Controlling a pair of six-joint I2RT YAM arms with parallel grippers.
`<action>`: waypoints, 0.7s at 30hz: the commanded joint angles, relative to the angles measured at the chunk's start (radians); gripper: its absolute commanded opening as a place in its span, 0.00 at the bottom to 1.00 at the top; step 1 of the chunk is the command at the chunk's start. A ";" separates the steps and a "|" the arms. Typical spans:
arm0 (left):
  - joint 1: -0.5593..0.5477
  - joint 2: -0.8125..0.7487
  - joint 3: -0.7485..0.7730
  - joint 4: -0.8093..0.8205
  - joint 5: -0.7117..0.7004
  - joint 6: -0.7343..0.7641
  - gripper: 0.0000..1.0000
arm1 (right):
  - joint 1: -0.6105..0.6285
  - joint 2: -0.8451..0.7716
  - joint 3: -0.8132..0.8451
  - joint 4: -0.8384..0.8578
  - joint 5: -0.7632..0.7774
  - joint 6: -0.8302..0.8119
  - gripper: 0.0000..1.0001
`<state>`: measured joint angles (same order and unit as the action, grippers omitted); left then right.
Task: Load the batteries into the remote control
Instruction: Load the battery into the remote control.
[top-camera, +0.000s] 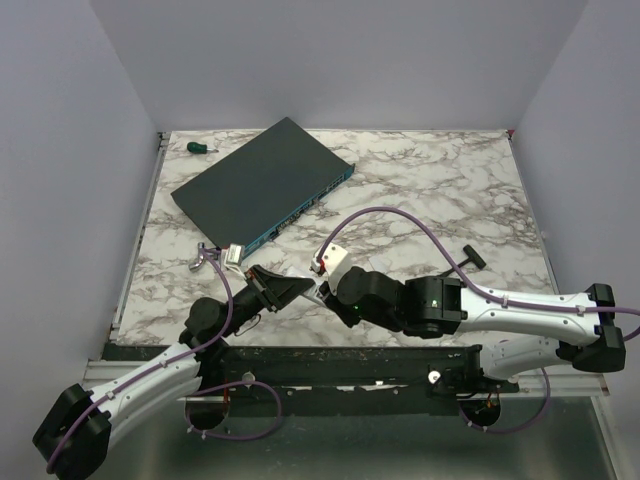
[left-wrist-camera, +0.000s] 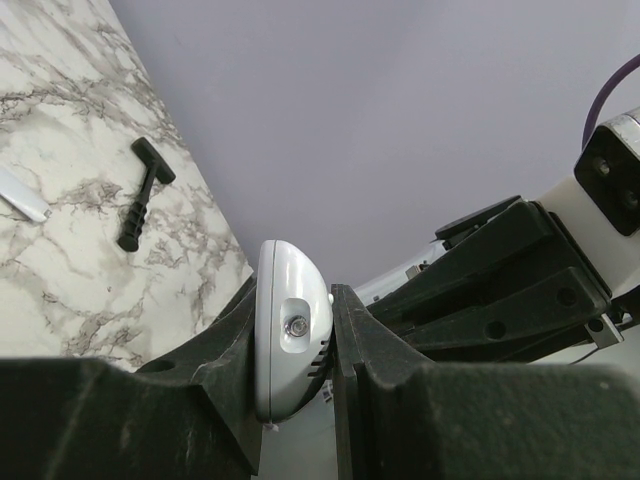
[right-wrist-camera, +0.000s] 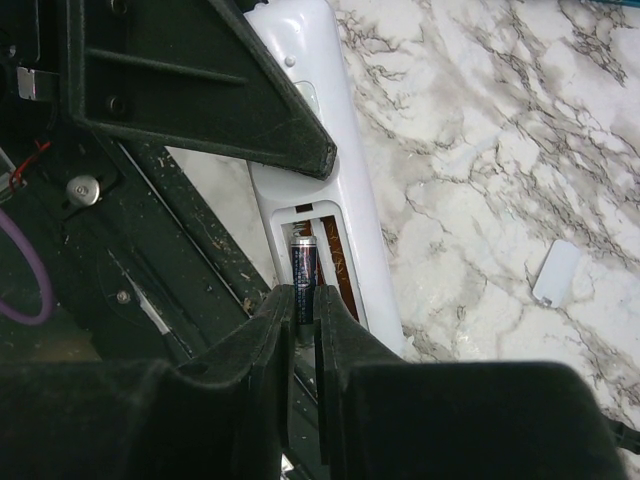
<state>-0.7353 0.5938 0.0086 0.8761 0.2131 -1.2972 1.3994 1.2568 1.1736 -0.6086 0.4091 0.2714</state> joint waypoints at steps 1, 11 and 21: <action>-0.006 -0.005 -0.015 0.061 -0.003 -0.004 0.00 | -0.006 -0.001 -0.023 -0.006 -0.010 -0.007 0.18; -0.006 0.007 -0.013 0.068 -0.004 -0.004 0.00 | -0.007 -0.017 -0.025 -0.012 -0.010 -0.001 0.20; -0.005 0.017 -0.013 0.075 -0.008 -0.002 0.00 | -0.007 -0.026 -0.015 -0.011 -0.007 -0.006 0.18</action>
<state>-0.7353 0.6094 0.0086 0.8875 0.2131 -1.2953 1.3987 1.2488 1.1652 -0.6075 0.4080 0.2714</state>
